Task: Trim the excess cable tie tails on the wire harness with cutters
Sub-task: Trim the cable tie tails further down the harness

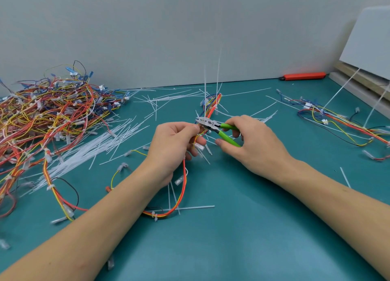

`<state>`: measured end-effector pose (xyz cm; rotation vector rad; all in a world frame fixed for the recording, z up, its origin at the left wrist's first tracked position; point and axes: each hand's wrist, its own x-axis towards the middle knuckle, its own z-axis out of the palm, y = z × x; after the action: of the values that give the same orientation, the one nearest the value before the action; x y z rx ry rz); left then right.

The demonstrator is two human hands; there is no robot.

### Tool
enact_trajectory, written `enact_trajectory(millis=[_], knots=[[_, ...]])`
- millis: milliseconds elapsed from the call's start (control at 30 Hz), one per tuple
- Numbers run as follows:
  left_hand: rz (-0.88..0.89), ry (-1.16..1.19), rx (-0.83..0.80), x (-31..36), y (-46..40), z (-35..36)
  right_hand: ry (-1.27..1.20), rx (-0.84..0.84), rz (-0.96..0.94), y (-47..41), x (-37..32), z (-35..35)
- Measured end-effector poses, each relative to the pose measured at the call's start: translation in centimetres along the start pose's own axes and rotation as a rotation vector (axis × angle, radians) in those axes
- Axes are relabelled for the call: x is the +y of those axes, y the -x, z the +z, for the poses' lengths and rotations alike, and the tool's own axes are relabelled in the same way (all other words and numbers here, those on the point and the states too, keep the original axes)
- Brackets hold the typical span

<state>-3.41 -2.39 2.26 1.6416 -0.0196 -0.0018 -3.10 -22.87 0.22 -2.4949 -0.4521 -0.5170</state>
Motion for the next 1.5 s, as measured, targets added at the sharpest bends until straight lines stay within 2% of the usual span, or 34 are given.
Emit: enact_trajectory(millis=[500,800,1000,1500], knots=[[-0.026,0.034,-0.015,0.27,0.09,-0.05,0.021,0.057,-0.004,0.26,-0.33,0.09],[-0.027,0.048,-0.023,0.15,0.04,-0.09,-0.093,0.083,0.088,0.08,0.18,0.05],[-0.022,0.045,-0.01,0.2,0.04,-0.1,-0.026,0.038,0.015,0.23,-0.25,-0.06],[-0.023,0.071,0.007,-0.08,0.0,-0.05,0.037,0.048,0.007,0.23,-0.39,-0.25]])
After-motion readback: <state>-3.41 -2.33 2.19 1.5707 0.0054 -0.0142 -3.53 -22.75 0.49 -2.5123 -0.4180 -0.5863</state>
